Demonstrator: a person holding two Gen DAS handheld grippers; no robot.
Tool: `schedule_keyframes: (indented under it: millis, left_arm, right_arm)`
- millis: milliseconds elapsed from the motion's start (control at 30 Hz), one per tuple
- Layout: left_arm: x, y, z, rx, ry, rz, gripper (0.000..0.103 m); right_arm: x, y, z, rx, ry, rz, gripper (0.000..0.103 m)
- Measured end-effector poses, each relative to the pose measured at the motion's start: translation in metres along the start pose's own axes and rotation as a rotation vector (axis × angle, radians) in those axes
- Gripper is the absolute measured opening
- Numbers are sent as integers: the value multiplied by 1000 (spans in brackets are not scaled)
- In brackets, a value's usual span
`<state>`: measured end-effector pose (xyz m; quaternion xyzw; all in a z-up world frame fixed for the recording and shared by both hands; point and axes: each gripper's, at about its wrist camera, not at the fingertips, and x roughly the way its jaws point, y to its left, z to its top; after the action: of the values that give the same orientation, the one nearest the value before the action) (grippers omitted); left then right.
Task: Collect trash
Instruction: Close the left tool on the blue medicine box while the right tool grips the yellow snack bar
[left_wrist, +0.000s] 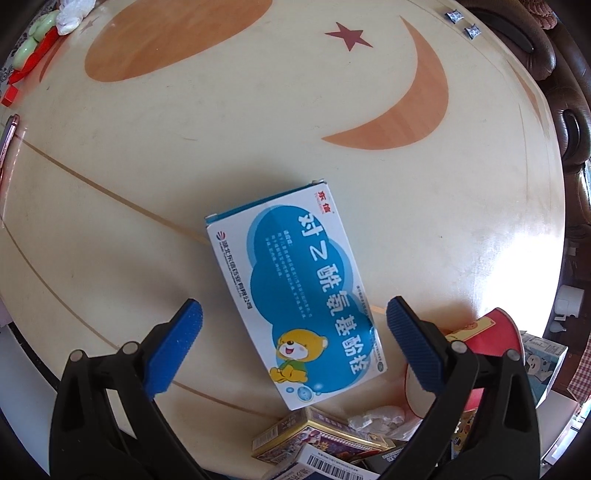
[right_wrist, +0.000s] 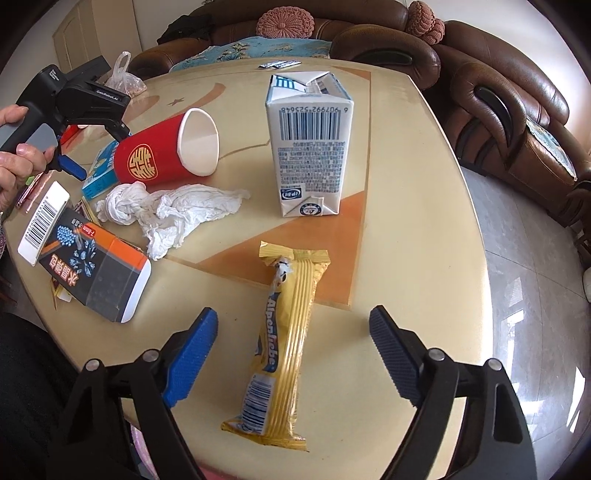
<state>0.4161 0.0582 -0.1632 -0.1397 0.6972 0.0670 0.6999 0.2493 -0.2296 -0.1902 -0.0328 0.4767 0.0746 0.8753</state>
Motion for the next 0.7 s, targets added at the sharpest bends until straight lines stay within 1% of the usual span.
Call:
schedule_keyframes:
  millis: [200, 233, 267, 333, 367, 400, 433, 467, 533, 567, 600, 700]
  left_arm:
    - [9, -19, 17, 1, 1, 25, 98]
    - [12, -24, 21, 3, 0, 31, 98]
    - [13, -27, 22, 8, -1, 39, 98]
    - [18, -33, 22, 18, -4, 58, 96]
    - [16, -36, 16, 25, -5, 68, 95]
    - [16, -39, 17, 33, -8, 78, 91]
    - [15, -42, 17, 42, -12, 86, 85]
    - [13, -45, 16, 47, -15, 86, 82]
    - [12, -49, 17, 50, -12, 72, 73]
    - [10, -51, 16, 49, -11, 66, 70]
    - [10, -52, 17, 52, -8, 56, 69]
    - [11, -59, 18, 62, -3, 41, 68]
  right_arm:
    - [0, 0, -1, -4, -12, 1, 76]
    - [-1, 0, -1, -2, -17, -2, 74]
    - [-3, 0, -3, 2, -22, -3, 68]
    - [-5, 2, -3, -2, -26, -3, 62]
    - [-5, 4, -3, -7, -26, 1, 56]
    - [-6, 6, -2, -11, -28, 3, 53]
    - [-7, 8, -2, -13, -29, 6, 47]
    - [-7, 10, -2, -18, -32, 6, 38]
    - [-8, 14, -2, -30, -38, 11, 27]
    - [-8, 17, -1, -38, -38, 11, 22]
    - [-8, 19, -1, -46, -39, 14, 19]
    - [-7, 23, 0, -54, -41, -6, 18]
